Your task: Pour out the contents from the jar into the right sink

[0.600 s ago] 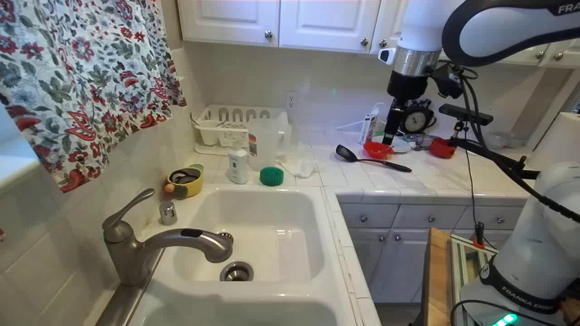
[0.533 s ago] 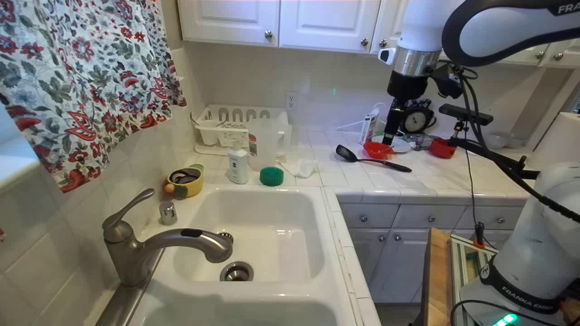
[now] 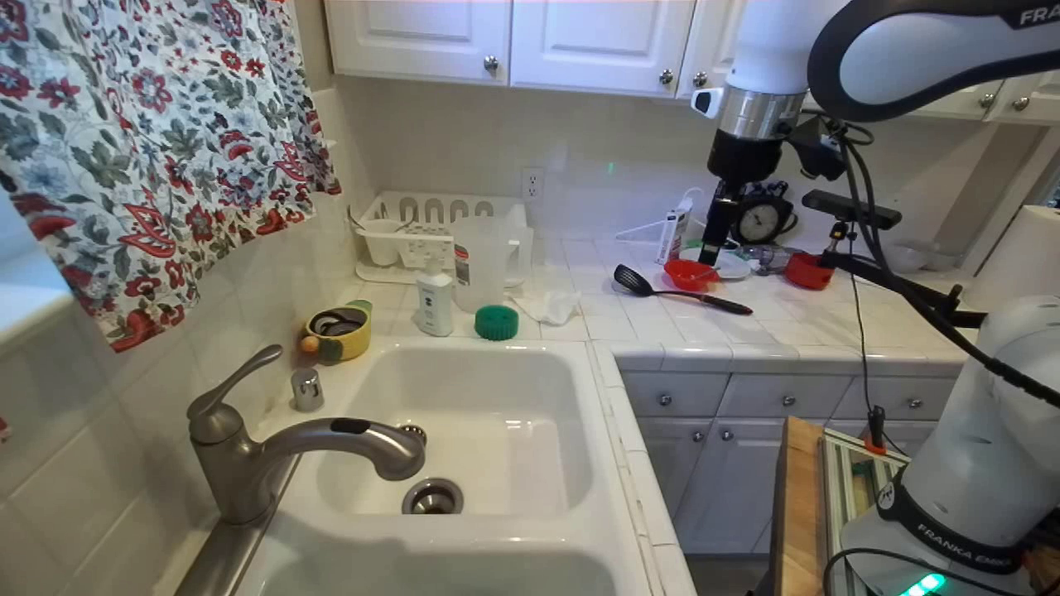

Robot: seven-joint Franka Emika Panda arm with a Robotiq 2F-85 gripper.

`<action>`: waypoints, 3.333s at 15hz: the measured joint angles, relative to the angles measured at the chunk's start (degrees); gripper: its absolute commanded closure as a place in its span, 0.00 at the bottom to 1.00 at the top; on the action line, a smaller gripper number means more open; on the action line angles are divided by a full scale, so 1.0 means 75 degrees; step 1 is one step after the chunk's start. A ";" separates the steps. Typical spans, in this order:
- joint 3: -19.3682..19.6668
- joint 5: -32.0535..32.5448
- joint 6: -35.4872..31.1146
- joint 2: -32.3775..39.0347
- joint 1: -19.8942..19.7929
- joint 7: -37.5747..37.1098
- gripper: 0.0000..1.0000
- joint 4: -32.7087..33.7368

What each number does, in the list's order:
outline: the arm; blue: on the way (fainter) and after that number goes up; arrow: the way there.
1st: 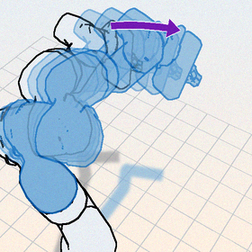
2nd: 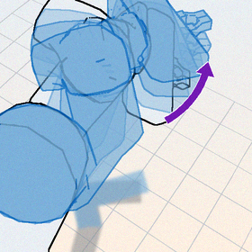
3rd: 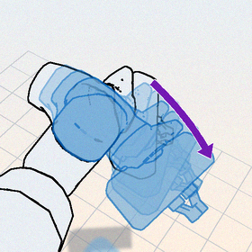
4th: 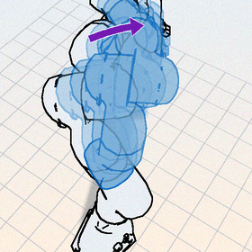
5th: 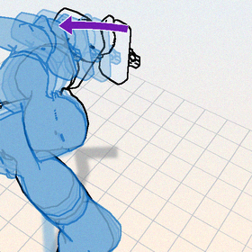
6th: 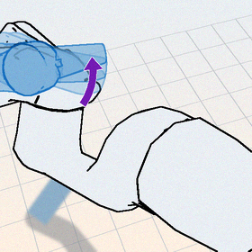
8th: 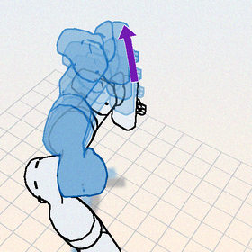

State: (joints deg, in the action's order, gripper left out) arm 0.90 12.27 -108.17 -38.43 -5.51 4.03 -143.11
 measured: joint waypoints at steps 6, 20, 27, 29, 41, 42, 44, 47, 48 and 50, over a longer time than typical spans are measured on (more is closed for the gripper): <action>0.0141 0.0000 -0.0191 0.0138 0.0019 0.0157 0.00 0.0086; 0.1395 -0.1130 -0.1091 0.4575 0.0426 0.3971 0.00 0.4113; 0.1409 -0.1189 -0.1064 0.5006 0.0402 0.4122 0.00 0.4542; 0.1354 -0.1186 -0.1058 0.5075 0.0321 0.4122 0.00 0.4563; 0.0899 -0.2409 -0.0200 0.8010 -0.0661 0.5880 0.00 0.8002; 0.0879 -0.2409 -0.0200 0.8221 -0.0728 0.5837 0.00 0.8258; 0.0865 -0.2409 -0.0210 0.8623 -0.0845 0.5563 0.00 0.8687; 0.0732 -0.2425 -0.0212 0.9160 -0.1048 0.5178 0.00 0.9166; 0.0664 -0.2458 -0.0244 0.9328 -0.1119 0.5032 0.00 0.9319; 0.0583 -0.2491 -0.0477 0.9648 -0.1213 0.4588 0.00 0.9606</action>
State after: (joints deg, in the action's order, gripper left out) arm 5.27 -6.41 -111.75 33.93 -14.60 38.44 -71.07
